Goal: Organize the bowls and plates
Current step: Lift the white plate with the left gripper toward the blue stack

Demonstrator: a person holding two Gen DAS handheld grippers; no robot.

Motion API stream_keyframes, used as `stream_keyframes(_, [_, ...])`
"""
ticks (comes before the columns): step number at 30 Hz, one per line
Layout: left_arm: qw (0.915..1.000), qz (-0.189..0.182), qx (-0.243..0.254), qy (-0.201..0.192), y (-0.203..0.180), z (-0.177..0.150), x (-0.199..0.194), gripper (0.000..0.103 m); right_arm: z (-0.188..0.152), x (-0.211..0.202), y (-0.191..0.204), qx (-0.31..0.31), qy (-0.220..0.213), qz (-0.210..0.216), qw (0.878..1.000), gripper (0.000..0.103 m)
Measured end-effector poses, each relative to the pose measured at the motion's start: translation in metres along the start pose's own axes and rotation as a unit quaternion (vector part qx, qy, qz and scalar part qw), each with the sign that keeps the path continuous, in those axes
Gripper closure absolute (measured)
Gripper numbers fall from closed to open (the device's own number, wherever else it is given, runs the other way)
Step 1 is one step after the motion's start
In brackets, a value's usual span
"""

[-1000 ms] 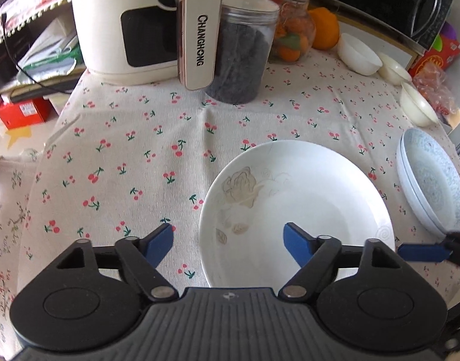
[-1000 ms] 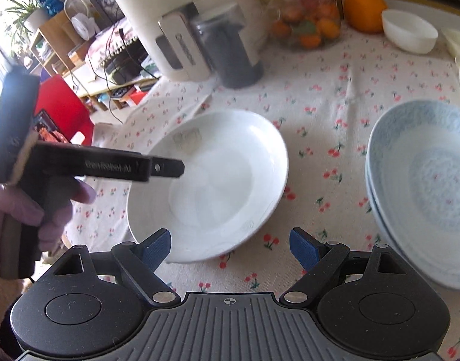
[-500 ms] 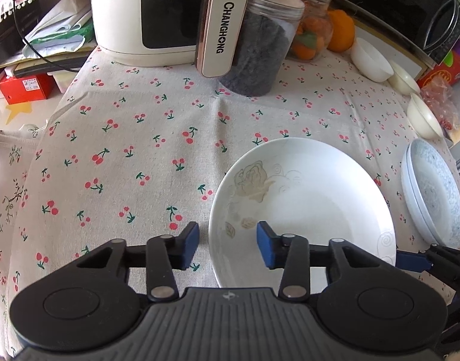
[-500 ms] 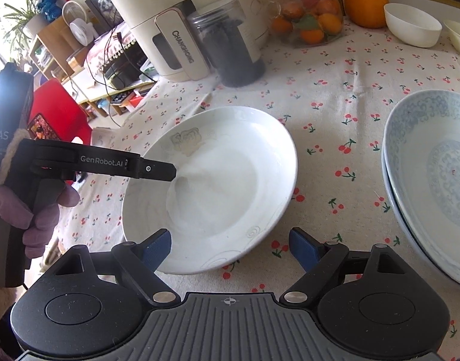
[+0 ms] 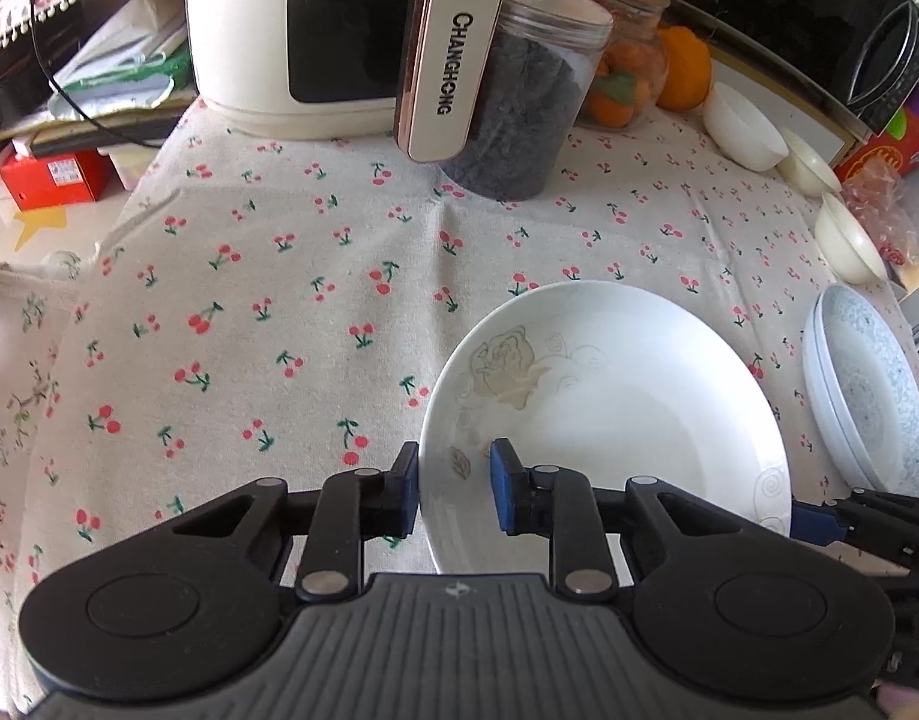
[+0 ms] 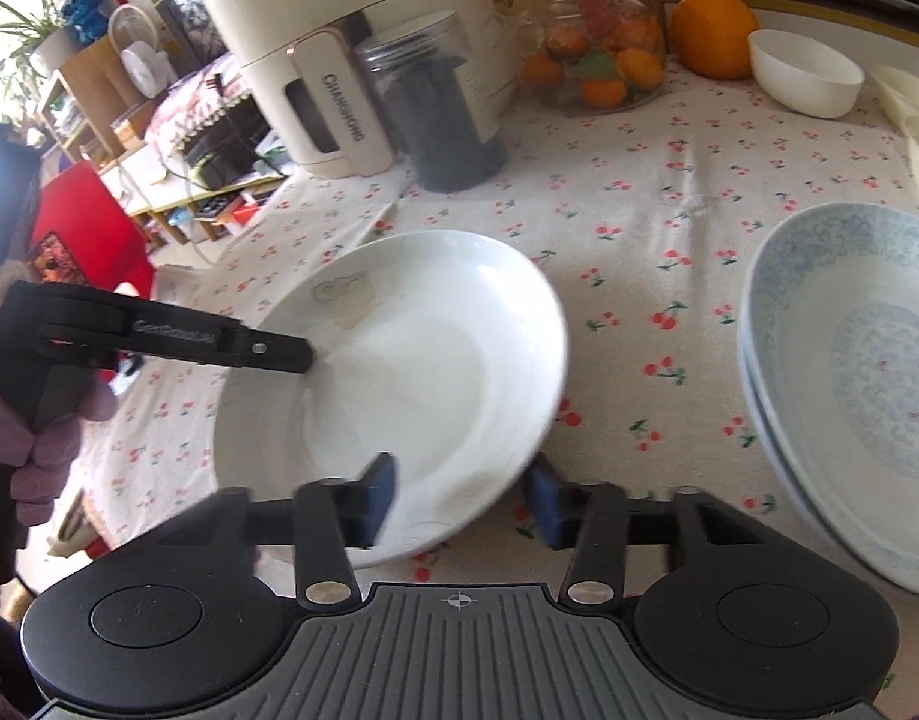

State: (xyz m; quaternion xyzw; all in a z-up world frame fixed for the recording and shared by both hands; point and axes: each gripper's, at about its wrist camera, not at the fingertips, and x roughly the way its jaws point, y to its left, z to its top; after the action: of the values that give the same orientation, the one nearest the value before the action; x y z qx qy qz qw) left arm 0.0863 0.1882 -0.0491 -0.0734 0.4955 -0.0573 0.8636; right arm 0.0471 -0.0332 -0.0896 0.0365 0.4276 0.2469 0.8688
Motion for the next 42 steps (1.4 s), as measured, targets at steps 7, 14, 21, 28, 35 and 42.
stream_keyframes(7, [0.9996, 0.010, 0.015, -0.020, -0.003, 0.001, -0.006, 0.089, 0.008, -0.011, -0.005, 0.006, -0.025, -0.006, 1.000, 0.081])
stream_keyframes(14, [0.9943, -0.093, 0.002, -0.052, -0.012, 0.004, -0.024, 0.103, 0.020, -0.031, 0.001, -0.013, -0.061, 0.020, 0.998, 0.081])
stream_keyframes(21, [0.9926, -0.063, 0.056, -0.087, -0.039, 0.006, -0.033, 0.092, 0.018, -0.017, 0.000, -0.012, -0.021, -0.004, 1.000, 0.084])
stream_keyframes(28, [0.9964, 0.017, 0.044, -0.070, -0.020, 0.009, -0.019, 0.062, 0.014, -0.002, -0.015, 0.021, 0.012, -0.006, 1.000, 0.083])
stream_keyframes(35, [0.9997, -0.005, -0.025, -0.004, 0.008, 0.007, 0.004, 0.072, 0.013, 0.000, -0.014, 0.017, 0.012, -0.007, 1.000, 0.081])
stream_keyframes(42, [0.9976, -0.045, -0.053, 0.000, 0.010, 0.001, 0.005, 0.086, 0.014, -0.003, -0.009, -0.001, 0.007, -0.019, 1.000, 0.083])
